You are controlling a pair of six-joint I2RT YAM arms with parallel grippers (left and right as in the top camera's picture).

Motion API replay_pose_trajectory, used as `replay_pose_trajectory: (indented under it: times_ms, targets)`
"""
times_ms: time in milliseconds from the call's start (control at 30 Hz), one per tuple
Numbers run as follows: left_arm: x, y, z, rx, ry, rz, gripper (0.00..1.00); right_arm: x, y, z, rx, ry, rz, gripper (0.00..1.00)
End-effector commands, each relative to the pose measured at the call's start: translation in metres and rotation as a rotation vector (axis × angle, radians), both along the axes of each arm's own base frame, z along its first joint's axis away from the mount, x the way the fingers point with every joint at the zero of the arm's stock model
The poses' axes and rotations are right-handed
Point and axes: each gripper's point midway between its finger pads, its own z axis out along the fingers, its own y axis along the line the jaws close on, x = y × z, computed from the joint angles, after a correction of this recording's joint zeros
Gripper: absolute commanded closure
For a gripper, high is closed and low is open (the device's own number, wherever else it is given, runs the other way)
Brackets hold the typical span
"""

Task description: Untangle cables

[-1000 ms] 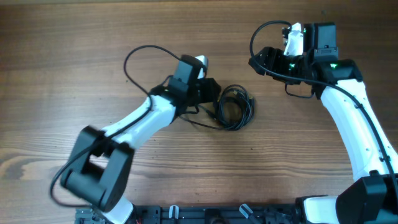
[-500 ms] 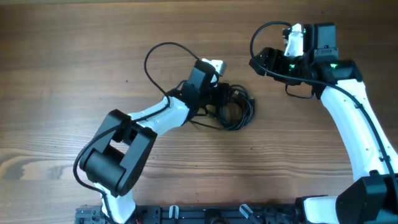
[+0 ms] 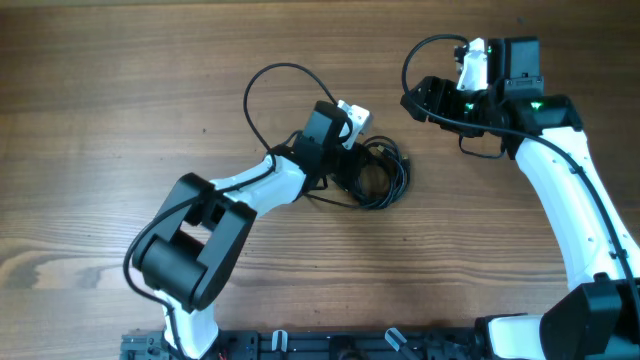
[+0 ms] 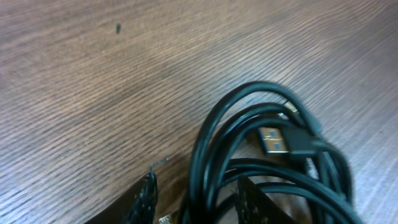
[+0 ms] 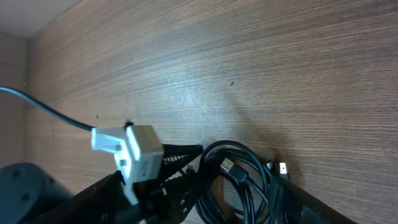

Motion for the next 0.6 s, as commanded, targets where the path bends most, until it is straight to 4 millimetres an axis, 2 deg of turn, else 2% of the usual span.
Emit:
replay_pose_trajectory:
  times_ms: [0, 100, 167, 233, 267, 400, 433, 500, 533, 567]
  targets:
    - [0.001, -0.002, -0.020, 0.022, -0.004, -0.029, 0.60, 0.003, -0.002, -0.005, -0.026, 0.001, 0.006, 0.21]
    - [0.009, 0.000, -0.020, 0.032, -0.033, -0.004, 0.60, 0.002, -0.002, -0.005, -0.025, 0.001, 0.006, 0.22]
    - [0.014, 0.001, -0.018, 0.033, -0.055, 0.010, 0.66, 0.002, -0.002, -0.005, -0.026, 0.003, 0.006, 0.21]
    - [0.021, 0.000, -0.012, 0.026, -0.091, 0.025, 0.89, 0.001, -0.002, -0.006, -0.026, 0.006, 0.007, 0.21]
    - [0.024, 0.000, -0.008, 0.019, -0.104, 0.030, 0.96, 0.001, -0.002, -0.006, -0.026, 0.008, 0.007, 0.21]
    - [0.043, 0.006, 0.031, -0.073, -0.122, 0.205, 0.96, -0.001, -0.002, -0.007, -0.027, 0.018, 0.008, 0.21]
    - [0.048, 0.010, 0.053, -0.127, -0.122, 0.272, 0.96, -0.002, -0.002, -0.008, -0.028, 0.021, 0.008, 0.21]
    - [0.050, 0.014, 0.078, -0.196, -0.112, 0.328, 0.96, -0.002, -0.002, -0.008, -0.029, 0.021, 0.011, 0.21]
    - [0.051, 0.020, 0.101, -0.263, -0.088, 0.391, 0.96, -0.002, -0.002, -0.008, -0.029, 0.021, 0.011, 0.21]
    - [0.050, 0.024, 0.113, -0.300, -0.070, 0.425, 0.96, -0.002, -0.002, -0.008, -0.028, 0.023, 0.012, 0.21]
